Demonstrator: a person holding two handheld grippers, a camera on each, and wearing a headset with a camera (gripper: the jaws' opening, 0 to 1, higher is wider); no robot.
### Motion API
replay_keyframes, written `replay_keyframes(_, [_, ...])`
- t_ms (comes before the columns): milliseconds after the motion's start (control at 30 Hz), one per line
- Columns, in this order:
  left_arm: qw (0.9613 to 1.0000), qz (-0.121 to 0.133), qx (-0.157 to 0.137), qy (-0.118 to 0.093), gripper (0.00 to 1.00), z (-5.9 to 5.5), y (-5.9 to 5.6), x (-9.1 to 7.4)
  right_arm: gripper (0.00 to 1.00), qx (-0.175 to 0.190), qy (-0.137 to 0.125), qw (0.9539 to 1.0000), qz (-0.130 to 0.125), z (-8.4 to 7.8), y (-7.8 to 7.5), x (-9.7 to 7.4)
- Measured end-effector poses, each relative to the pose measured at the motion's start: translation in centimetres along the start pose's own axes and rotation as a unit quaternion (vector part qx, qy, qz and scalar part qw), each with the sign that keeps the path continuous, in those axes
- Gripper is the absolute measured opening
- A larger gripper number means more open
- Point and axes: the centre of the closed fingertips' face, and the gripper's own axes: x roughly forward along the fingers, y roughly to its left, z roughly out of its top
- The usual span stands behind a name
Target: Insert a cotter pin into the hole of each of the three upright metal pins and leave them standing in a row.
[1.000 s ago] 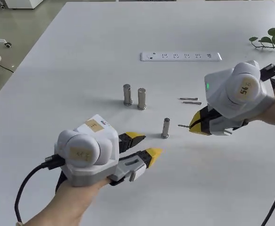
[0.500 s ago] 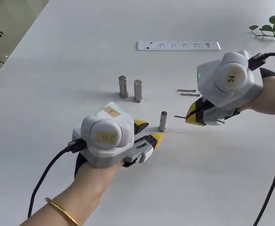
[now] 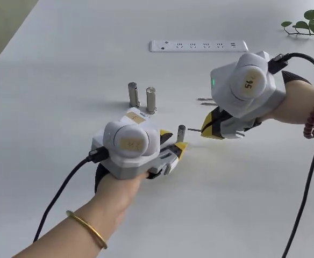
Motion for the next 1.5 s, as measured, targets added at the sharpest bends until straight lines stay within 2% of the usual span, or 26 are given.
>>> replay_keyframes(267, [0.9995,-0.005,0.03,0.007,0.14,-0.2,-0.2,1.0,0.0,-0.002,0.002,1.0,0.005,0.0,-0.2,0.5])
replay_keyframes(567, [0.9991,-0.007,0.04,0.01,0.09,-0.2,-0.2,1.2,0.0,-0.005,0.001,1.0,0.008,0.2,-0.2,0.6])
replay_keyframes(1167, [0.9989,-0.014,0.043,0.01,0.07,-0.3,0.0,1.2,0.0,-0.017,0.001,0.9998,0.01,1.1,0.2,0.3])
replay_keyframes(1367, [0.9989,-0.015,0.043,0.01,0.07,-0.3,-0.1,1.2,0.0,-0.037,0.012,0.9992,0.004,1.3,0.2,0.3])
replay_keyframes(1500, [0.9992,-0.015,0.035,0.01,0.07,-0.4,0.0,1.2,0.0,-0.064,0.025,0.9976,-0.009,1.5,0.3,-0.2])
